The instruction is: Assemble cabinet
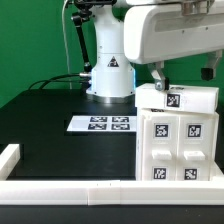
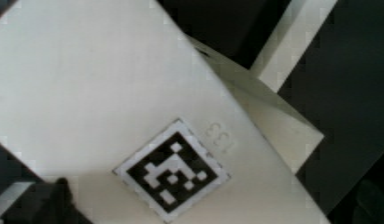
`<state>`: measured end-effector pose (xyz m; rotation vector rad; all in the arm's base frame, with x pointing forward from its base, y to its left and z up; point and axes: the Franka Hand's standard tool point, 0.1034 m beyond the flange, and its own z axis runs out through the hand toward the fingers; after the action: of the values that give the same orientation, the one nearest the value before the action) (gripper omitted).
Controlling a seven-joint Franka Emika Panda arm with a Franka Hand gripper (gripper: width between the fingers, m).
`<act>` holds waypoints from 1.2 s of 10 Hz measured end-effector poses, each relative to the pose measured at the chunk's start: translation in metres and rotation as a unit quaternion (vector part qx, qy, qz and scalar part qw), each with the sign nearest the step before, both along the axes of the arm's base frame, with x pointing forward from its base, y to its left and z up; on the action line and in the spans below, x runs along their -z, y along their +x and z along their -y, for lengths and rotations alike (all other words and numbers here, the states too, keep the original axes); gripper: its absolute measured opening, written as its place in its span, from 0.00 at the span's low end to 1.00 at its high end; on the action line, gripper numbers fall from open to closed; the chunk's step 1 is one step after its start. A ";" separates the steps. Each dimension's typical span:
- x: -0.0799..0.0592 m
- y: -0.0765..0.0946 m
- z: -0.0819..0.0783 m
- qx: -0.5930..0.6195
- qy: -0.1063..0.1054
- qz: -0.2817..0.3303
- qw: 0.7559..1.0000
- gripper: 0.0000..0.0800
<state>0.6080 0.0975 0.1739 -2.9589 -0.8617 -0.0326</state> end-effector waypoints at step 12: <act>0.016 -0.004 0.021 -0.217 -0.001 0.000 0.976 1.00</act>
Offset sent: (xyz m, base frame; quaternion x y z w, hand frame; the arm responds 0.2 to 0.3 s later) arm 0.0071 0.0015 0.0006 0.0035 -0.0041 -0.1832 0.9831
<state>0.6040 0.0764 0.1576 -2.7008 -1.4841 -0.0119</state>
